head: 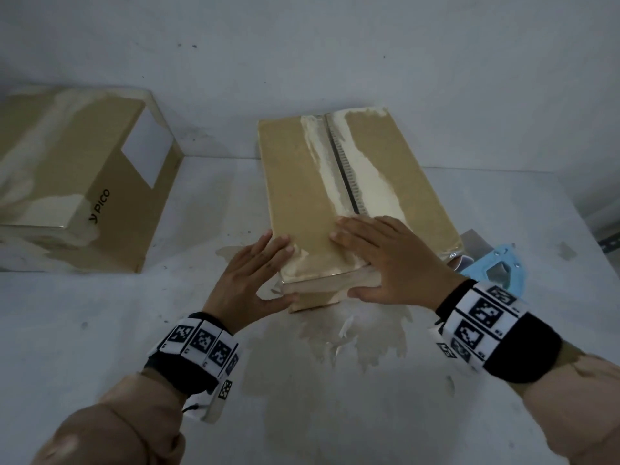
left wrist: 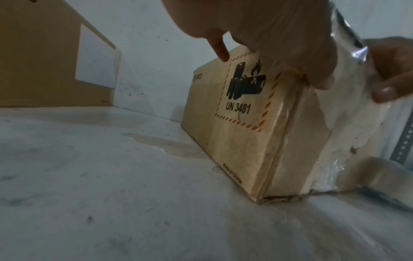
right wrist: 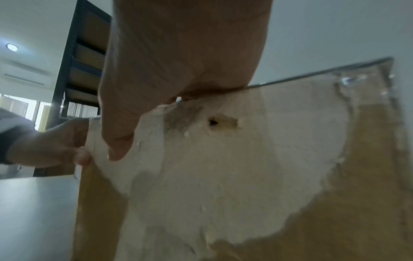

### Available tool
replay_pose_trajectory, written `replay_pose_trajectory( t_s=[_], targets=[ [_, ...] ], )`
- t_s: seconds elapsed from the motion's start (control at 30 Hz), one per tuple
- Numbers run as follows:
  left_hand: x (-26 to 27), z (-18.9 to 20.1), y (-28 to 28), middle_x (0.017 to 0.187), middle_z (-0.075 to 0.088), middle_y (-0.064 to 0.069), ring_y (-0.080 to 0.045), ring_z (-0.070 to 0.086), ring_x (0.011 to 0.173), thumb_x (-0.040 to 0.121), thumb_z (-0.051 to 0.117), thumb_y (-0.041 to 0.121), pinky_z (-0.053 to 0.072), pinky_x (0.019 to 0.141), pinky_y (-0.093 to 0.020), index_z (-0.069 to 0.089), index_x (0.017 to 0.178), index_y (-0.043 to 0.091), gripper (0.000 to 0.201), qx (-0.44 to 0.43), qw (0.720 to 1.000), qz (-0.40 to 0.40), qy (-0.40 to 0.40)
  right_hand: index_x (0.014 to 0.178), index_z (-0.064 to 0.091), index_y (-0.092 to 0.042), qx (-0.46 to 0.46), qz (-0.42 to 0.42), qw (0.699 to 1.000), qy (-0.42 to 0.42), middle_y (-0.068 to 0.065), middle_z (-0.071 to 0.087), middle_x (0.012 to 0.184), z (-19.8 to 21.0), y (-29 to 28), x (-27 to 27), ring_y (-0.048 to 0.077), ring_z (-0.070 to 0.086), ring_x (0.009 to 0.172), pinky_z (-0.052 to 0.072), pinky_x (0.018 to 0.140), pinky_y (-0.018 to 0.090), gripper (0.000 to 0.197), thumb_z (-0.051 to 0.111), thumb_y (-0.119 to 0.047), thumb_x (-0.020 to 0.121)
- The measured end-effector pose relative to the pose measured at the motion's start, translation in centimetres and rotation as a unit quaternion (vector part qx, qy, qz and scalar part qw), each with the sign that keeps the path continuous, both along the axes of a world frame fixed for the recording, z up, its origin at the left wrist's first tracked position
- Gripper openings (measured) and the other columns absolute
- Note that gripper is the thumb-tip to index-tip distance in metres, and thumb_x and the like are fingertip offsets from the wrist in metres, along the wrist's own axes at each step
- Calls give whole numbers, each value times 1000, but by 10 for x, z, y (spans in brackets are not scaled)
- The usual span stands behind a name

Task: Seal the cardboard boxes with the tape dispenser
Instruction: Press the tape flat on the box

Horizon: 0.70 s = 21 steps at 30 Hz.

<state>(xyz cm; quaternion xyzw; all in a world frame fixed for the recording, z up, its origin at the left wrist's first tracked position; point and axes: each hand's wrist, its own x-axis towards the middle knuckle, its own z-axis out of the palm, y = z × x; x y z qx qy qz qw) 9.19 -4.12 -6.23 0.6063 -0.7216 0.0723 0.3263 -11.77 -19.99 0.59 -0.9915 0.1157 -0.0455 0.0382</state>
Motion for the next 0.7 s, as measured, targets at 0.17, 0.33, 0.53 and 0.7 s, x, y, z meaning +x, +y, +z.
replay_pose_trajectory(
  t_s=[0.17,0.33,0.53,0.7],
  targets=[
    [-2,6,-2,153,10,25,-4,14,143,90,44,54,20,112,-19,35,138,27,56,-11,1000,20,6,140,31,-17,-25,-49,998,-4,11,32,149,-1,1,-6,26,24,137,18,110,39,86,42,-72,75],
    [-7,0,-3,147,31,5,-19,26,140,83,53,55,30,108,-38,39,130,13,65,-9,998,42,-52,138,37,-9,-25,-131,991,29,22,39,143,-2,3,-9,36,40,130,31,106,50,87,12,-73,84],
    [-28,39,-24,96,51,-3,-22,48,98,85,26,66,24,102,-44,48,86,15,55,-36,990,124,-61,138,37,-9,71,-144,986,-51,16,41,143,11,-5,-19,31,36,133,22,108,41,92,13,-76,80],
    [-46,50,-42,123,59,-8,-18,41,119,87,19,68,25,103,-42,47,114,19,63,99,986,136,-23,129,48,-5,22,-245,969,-39,20,50,134,7,-19,-27,37,44,126,34,101,48,88,8,-70,86]
  ],
)
